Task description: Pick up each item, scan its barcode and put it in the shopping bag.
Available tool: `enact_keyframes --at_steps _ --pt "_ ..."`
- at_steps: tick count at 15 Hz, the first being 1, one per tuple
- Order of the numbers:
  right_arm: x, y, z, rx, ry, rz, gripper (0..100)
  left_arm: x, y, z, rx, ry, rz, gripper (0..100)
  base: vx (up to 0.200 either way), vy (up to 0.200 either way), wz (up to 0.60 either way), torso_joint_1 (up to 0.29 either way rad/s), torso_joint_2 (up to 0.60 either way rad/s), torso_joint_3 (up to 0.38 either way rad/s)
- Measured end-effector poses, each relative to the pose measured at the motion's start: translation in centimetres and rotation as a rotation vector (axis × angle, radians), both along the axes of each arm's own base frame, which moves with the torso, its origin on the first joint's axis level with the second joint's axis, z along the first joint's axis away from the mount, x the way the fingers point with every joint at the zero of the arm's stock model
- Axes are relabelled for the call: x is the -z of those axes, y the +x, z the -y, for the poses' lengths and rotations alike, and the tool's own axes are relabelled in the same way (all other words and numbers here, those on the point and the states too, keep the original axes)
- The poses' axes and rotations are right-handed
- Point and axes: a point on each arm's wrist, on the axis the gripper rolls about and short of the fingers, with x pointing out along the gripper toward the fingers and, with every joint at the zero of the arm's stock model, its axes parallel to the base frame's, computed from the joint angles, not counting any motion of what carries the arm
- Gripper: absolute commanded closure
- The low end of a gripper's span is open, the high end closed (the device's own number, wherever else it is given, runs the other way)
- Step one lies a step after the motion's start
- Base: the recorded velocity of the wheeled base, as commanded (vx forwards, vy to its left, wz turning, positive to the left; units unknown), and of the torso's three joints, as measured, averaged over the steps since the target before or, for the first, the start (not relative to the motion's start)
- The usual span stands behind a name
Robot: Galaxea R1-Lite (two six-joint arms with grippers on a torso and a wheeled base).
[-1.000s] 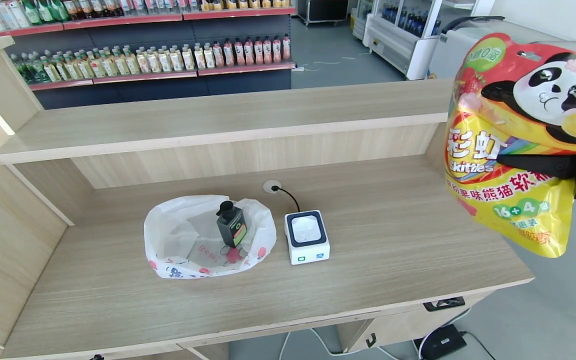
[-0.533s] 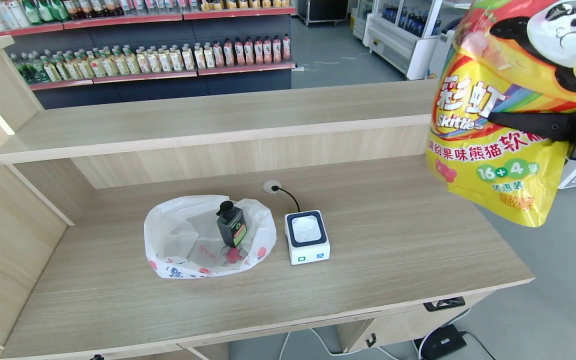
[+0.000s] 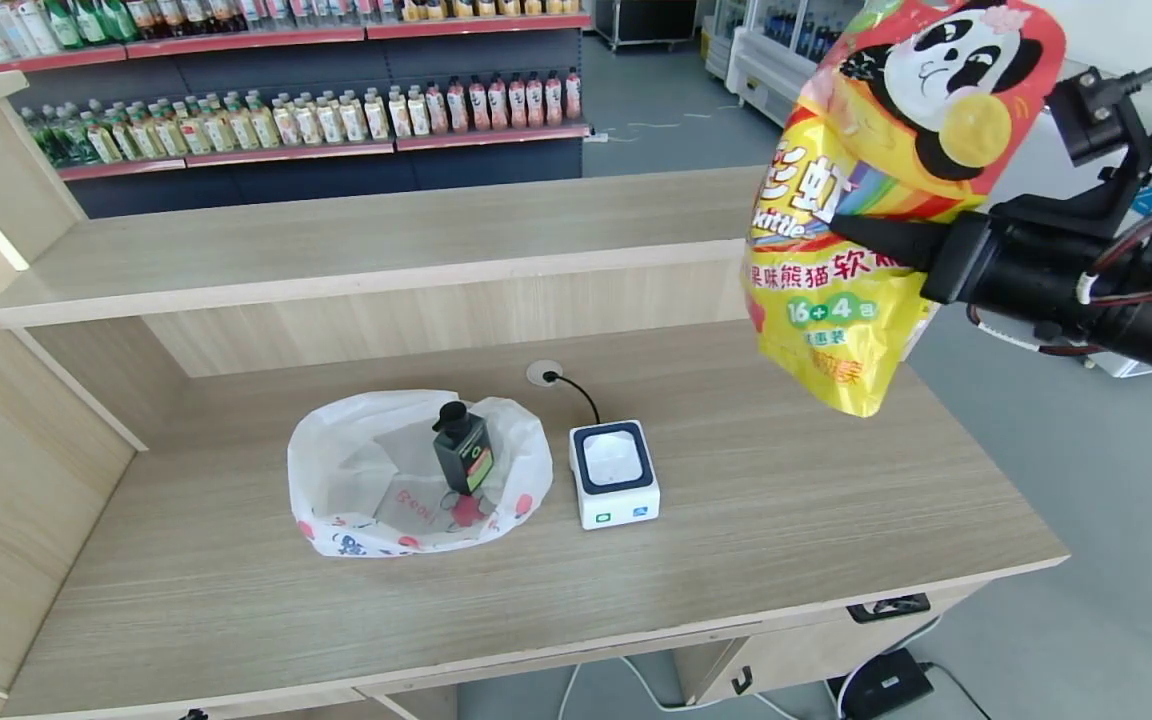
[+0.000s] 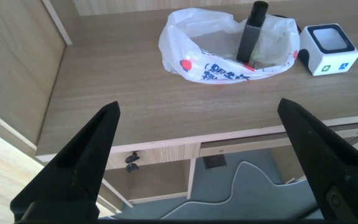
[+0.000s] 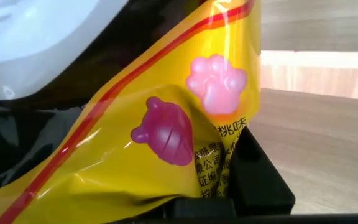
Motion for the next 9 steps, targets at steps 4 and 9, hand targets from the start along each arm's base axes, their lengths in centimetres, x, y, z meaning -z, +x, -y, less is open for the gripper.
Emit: enact_keyframes --at_steps 4,9 --pt "2.1 1.7 -4.3 0.203 -0.086 0.103 100 0.0 0.0 0.0 0.0 0.0 0.0 0 0.0 0.0 0.0 0.0 0.0 0.0" --pt "3.6 1.3 -4.8 0.298 -0.337 0.101 100 0.0 0.0 0.0 0.0 0.0 0.0 0 0.0 0.0 0.0 0.0 0.0 0.0"
